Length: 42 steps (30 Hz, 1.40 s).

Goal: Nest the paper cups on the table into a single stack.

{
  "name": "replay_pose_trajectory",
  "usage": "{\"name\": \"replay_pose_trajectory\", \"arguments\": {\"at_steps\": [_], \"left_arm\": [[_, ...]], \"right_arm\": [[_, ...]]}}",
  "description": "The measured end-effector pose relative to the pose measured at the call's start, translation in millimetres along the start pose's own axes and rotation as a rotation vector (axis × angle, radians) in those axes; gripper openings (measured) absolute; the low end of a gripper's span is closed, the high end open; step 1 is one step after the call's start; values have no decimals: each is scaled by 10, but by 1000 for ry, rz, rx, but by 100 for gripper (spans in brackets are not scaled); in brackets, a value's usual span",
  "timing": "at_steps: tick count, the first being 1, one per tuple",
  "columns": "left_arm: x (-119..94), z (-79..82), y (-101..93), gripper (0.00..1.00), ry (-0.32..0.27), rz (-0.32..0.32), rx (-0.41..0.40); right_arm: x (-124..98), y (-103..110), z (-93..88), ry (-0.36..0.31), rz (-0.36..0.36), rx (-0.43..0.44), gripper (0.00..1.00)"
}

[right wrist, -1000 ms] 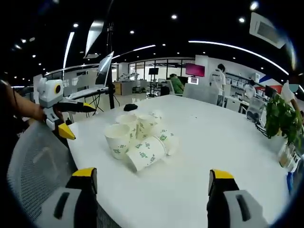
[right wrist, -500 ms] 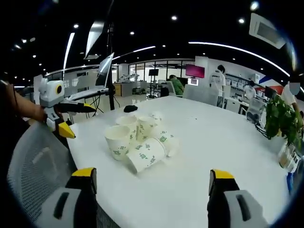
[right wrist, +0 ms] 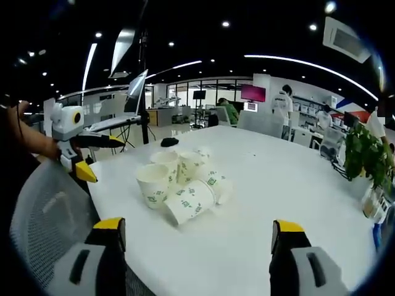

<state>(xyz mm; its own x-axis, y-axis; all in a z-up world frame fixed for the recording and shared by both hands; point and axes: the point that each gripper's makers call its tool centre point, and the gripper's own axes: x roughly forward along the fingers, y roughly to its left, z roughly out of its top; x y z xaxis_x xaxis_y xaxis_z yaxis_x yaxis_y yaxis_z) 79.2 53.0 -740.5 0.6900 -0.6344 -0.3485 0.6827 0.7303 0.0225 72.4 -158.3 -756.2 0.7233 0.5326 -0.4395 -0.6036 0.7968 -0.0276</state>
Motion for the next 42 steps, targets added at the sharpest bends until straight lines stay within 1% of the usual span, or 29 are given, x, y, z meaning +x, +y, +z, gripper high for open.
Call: {"name": "replay_pose_trajectory", "arguments": {"at_steps": [7, 9, 10, 11, 19, 27, 32, 36, 38, 40, 42], "left_arm": [[-5, 16, 5, 98, -2, 4, -9], [-10, 27, 5, 92, -3, 0, -25], [-14, 23, 4, 88, 3, -4, -38], [-14, 17, 3, 85, 9, -7, -42], [-4, 28, 9, 79, 22, -10, -42], [67, 52, 69, 72, 50, -4, -40], [118, 80, 88, 64, 64, -16, -41], [161, 93, 127, 60, 76, -5, -65], [178, 114, 146, 56, 76, 2, -85], [194, 120, 153, 53, 83, 7, -92], [216, 117, 162, 52, 90, 14, -97]], "right_arm": [[-12, 32, 34, -1, -3, -1, 100], [-14, 30, 35, -1, -4, -1, 100], [-15, 32, 41, -2, -4, 2, 100], [-17, 36, 46, -3, -4, 3, 100], [-21, 34, 48, -3, -5, 3, 100], [-9, 8, 19, -1, -2, 3, 99], [-4, -14, -1, 1, -5, 4, 99], [-9, -1, 7, 4, -8, 4, 99], [-8, -8, -1, 5, -9, 5, 99], [-9, -9, -5, 6, -9, 5, 99], [-11, 3, 3, 6, -8, 5, 99]]}}
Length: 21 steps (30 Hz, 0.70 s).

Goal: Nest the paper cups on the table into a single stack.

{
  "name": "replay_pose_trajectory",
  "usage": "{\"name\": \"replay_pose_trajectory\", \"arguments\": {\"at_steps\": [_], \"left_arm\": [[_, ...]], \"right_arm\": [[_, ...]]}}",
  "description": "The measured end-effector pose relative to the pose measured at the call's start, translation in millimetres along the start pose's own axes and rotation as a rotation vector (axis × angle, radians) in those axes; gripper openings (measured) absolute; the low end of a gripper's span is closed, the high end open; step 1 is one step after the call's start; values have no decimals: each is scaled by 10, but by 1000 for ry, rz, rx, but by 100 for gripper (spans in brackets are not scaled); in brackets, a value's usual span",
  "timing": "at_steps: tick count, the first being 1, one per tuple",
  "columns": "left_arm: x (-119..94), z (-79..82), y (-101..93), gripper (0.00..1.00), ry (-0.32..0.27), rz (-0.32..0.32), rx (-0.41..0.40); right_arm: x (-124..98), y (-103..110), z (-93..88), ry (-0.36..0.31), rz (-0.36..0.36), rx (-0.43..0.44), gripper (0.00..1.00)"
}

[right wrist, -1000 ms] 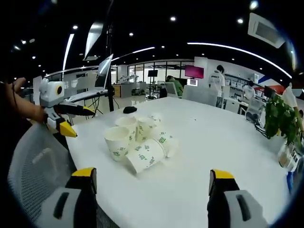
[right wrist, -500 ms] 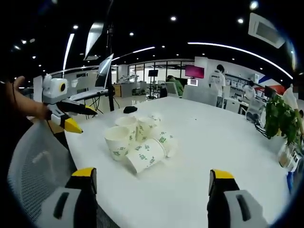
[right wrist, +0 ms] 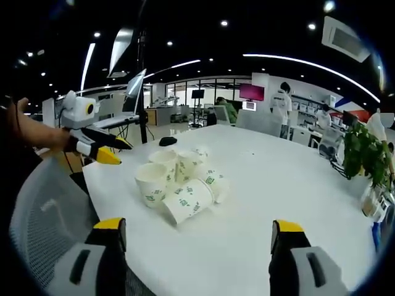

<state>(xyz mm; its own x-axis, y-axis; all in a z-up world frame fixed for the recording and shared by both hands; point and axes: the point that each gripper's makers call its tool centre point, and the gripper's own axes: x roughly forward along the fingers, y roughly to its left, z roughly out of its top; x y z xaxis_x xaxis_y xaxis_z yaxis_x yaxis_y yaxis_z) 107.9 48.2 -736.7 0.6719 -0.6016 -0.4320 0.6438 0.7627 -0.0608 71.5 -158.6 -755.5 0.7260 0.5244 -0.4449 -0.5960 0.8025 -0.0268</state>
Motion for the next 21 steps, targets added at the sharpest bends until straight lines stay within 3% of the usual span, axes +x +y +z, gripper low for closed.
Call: {"name": "replay_pose_trajectory", "arguments": {"at_steps": [12, 17, 21], "left_arm": [[197, -46, 110, 41, 45, 23, -112], [280, -89, 145, 31, 74, 35, -120], [346, -105, 152, 30, 90, 41, -143]], "right_arm": [[-10, -6, 8, -1, -6, 4, 98], [-11, -33, 4, -3, -14, 10, 98], [-9, -39, -8, 1, -15, 5, 98]]}}
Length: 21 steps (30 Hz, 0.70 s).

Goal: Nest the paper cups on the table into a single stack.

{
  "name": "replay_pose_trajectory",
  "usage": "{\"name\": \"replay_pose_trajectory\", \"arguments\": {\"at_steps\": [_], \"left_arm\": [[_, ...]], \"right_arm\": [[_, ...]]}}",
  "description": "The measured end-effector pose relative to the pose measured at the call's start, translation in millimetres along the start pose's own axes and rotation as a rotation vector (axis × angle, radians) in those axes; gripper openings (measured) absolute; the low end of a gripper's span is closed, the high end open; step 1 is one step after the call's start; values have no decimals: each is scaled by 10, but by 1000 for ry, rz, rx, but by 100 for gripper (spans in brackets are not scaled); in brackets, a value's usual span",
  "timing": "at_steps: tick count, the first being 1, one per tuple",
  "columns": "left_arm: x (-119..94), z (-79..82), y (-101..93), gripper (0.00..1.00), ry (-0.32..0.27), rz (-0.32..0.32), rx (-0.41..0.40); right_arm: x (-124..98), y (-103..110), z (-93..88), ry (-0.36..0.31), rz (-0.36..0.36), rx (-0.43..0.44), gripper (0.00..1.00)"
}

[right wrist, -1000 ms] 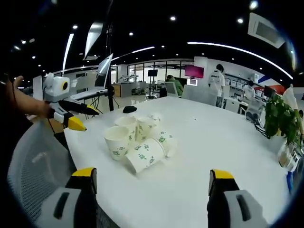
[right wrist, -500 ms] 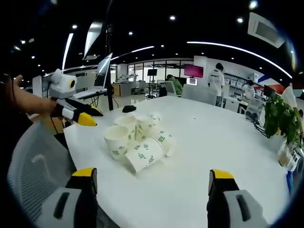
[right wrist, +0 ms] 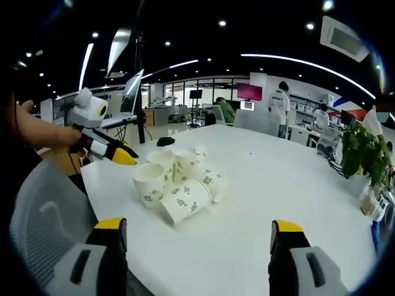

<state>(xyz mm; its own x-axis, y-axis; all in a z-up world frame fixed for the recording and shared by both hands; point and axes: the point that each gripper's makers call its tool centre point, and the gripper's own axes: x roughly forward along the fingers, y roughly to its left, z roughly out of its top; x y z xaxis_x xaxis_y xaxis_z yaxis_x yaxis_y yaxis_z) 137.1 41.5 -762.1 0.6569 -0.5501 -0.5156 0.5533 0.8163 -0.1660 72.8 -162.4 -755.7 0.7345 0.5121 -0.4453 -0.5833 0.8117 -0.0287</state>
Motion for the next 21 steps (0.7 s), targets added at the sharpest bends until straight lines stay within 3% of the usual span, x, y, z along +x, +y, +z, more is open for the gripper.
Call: {"name": "replay_pose_trajectory", "arguments": {"at_steps": [21], "left_arm": [[255, -121, -56, 10, 128, 31, -73]], "right_arm": [[2, -7, -11, 7, -4, -3, 97]]}}
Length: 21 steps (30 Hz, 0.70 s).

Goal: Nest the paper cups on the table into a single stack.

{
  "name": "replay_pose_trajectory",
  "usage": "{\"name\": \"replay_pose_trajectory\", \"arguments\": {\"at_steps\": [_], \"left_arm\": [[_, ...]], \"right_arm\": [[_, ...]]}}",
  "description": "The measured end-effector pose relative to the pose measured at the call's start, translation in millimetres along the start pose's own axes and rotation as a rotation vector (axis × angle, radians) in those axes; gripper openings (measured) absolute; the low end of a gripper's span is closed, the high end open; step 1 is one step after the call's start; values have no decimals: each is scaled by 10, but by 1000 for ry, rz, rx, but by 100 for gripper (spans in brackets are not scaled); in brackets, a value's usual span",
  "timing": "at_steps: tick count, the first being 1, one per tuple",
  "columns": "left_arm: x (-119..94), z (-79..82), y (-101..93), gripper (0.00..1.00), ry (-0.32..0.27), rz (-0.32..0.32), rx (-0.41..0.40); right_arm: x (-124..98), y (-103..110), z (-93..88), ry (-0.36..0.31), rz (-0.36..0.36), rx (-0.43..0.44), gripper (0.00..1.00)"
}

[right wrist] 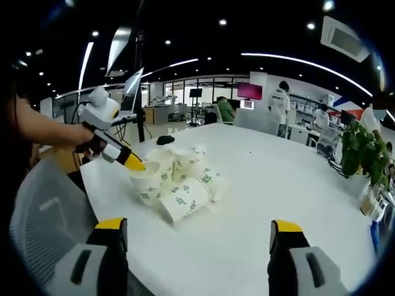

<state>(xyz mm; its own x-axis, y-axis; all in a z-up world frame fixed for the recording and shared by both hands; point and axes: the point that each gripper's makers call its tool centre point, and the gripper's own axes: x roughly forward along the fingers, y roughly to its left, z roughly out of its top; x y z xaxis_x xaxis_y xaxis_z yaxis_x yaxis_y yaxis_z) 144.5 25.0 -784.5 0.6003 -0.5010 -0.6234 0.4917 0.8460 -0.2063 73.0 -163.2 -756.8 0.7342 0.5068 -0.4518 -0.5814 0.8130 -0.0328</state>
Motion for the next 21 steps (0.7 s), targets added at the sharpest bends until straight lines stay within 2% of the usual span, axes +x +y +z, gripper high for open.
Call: {"name": "replay_pose_trajectory", "arguments": {"at_steps": [8, 21], "left_arm": [[3, -13, -51, 1, 25, -4, 11], [35, -18, -216, 0, 60, -43, 32]], "right_arm": [[1, -6, -2, 0, -2, 1, 97], [10, 0, -19, 4, 5, -3, 96]]}}
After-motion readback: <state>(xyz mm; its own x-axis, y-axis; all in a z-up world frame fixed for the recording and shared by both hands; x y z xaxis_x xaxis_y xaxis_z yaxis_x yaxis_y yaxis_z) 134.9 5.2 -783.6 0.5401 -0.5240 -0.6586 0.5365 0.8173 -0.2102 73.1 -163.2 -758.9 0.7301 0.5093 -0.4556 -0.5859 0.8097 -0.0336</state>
